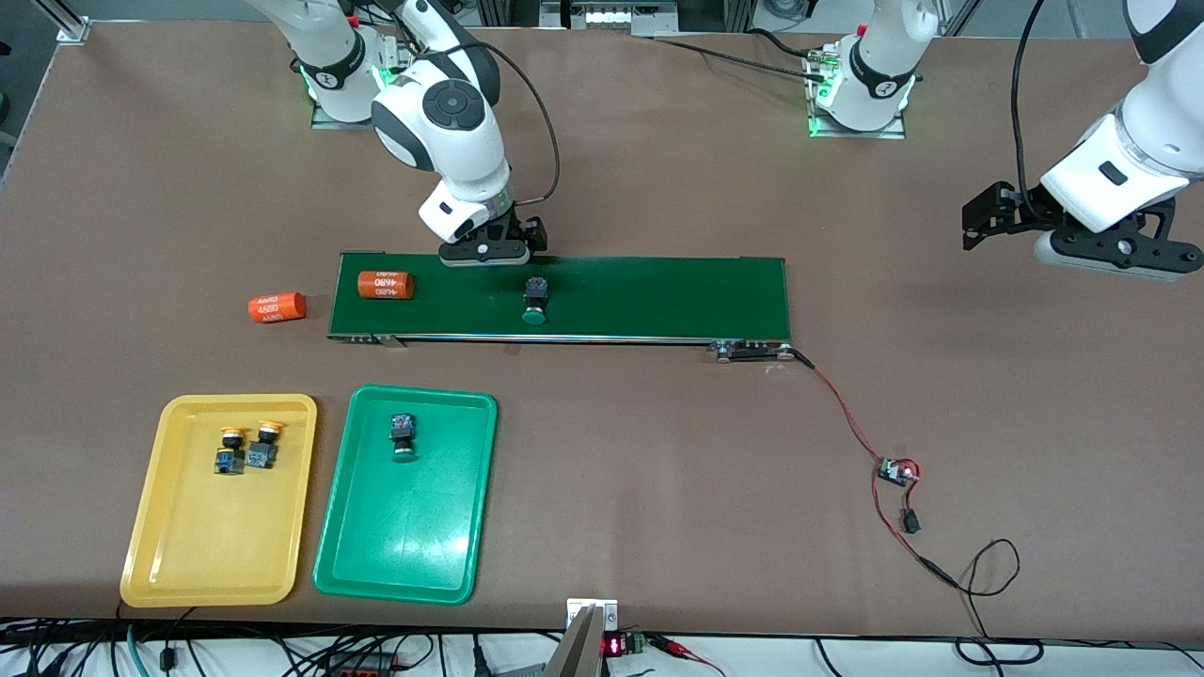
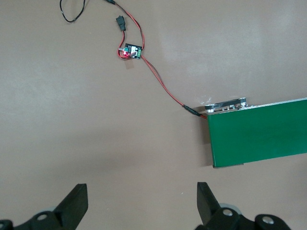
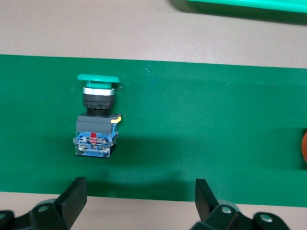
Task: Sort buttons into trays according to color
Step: 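Lower the right gripper and grasp the green button on the belt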
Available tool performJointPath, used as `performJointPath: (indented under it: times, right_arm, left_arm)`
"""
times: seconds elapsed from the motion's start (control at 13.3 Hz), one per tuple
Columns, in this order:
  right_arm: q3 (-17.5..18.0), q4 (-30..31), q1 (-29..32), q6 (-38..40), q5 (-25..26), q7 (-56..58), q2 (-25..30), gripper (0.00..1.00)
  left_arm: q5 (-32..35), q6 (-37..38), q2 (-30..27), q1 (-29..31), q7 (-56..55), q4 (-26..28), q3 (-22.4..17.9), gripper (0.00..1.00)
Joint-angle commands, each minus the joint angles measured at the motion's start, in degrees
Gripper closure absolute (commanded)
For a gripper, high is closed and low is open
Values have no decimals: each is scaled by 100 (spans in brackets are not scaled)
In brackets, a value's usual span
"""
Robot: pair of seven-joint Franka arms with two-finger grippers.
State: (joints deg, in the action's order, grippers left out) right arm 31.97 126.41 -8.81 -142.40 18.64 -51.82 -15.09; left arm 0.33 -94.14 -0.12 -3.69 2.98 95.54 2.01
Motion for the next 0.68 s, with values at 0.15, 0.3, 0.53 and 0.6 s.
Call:
performJointPath:
  times: [0.15, 0.3, 0.53, 0.6]
  right_arm:
    - [-59, -318, -25, -95, 245, -197, -389, 0]
    - [-173, -380, -25, -209, 254, -197, -459, 0]
    - [-384, -590, -25, -236, 245, -188, -644, 0]
    - [-428, -660, -25, -236, 254, -188, -696, 0]
  left_arm:
    - [-51, 160, 65, -26, 124, -150, 9, 0]
    - [-51, 160, 65, -26, 115, -150, 18, 0]
    - [-51, 160, 56, -26, 115, -150, 27, 0]
    - [-51, 160, 65, -26, 115, -150, 27, 0]
